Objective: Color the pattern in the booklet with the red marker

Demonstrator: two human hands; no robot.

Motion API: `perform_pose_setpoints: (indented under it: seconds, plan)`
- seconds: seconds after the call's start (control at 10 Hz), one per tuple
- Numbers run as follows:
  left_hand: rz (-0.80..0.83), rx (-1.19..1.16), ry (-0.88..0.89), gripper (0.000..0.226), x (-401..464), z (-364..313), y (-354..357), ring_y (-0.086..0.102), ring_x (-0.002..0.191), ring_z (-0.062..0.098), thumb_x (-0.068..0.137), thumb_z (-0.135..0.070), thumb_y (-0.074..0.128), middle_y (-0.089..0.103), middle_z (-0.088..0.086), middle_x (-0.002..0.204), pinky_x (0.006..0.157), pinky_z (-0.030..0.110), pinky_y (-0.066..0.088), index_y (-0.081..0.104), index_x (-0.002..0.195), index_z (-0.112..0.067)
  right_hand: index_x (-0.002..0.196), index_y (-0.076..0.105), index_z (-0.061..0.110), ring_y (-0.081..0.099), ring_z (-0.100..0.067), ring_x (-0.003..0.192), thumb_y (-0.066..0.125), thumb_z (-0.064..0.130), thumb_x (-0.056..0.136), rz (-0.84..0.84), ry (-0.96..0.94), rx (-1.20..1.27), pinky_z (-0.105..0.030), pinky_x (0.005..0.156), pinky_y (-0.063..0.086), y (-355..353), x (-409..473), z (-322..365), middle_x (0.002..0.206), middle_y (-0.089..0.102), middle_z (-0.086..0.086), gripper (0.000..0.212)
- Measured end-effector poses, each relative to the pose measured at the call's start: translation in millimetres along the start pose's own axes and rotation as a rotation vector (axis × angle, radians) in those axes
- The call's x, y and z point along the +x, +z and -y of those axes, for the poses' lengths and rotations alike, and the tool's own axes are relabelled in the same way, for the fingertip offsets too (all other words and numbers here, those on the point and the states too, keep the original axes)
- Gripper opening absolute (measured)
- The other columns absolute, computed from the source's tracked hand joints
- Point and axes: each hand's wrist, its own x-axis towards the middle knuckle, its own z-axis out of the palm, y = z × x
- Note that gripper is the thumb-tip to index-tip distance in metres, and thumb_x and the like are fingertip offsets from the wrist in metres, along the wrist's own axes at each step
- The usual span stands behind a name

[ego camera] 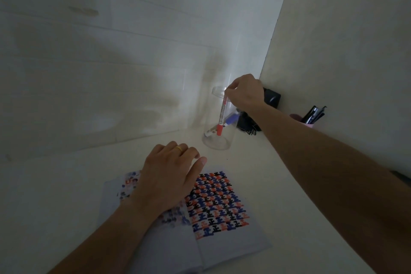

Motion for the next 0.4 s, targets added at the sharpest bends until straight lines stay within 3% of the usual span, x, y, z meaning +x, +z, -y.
perform_pose_setpoints:
  seconds: [0.1,0.3,0.4]
  plan:
    - [0.013,-0.005,-0.004,0.044,1,0,-1,0.061,0.075,0.017,0.102,-0.046,0.034,0.072,-0.003,0.084,0.069,0.035,0.045,0.069,0.097,-0.021,0.092,0.081,0.007,0.072,-0.024,0.093,0.064,0.012,0.084,-0.009,0.002,0.023,-0.034,0.079,0.059,-4,-1,-1,0.098,0.080,-0.007,0.019]
    - [0.023,-0.017,-0.002,0.042,-1,-4,-3,0.061,0.079,0.017,0.101,-0.047,0.035,0.071,-0.003,0.088,0.070,0.036,0.047,0.069,0.101,-0.022,0.094,0.079,0.016,0.071,-0.011,0.083,0.067,0.020,0.086,-0.103,-0.019,0.222,-0.026,0.079,0.056,-32,-44,-3,0.086,0.076,0.006,0.015]
    - [0.038,-0.039,-0.006,0.040,-3,-7,-2,0.062,0.084,0.018,0.100,-0.047,0.037,0.071,-0.002,0.094,0.072,0.036,0.050,0.068,0.104,-0.022,0.102,0.077,0.018,0.069,-0.004,0.082,0.068,0.024,0.090,-0.096,-0.048,0.223,-0.017,0.074,0.054,-40,-97,-23,0.089,0.073,0.010,0.016]
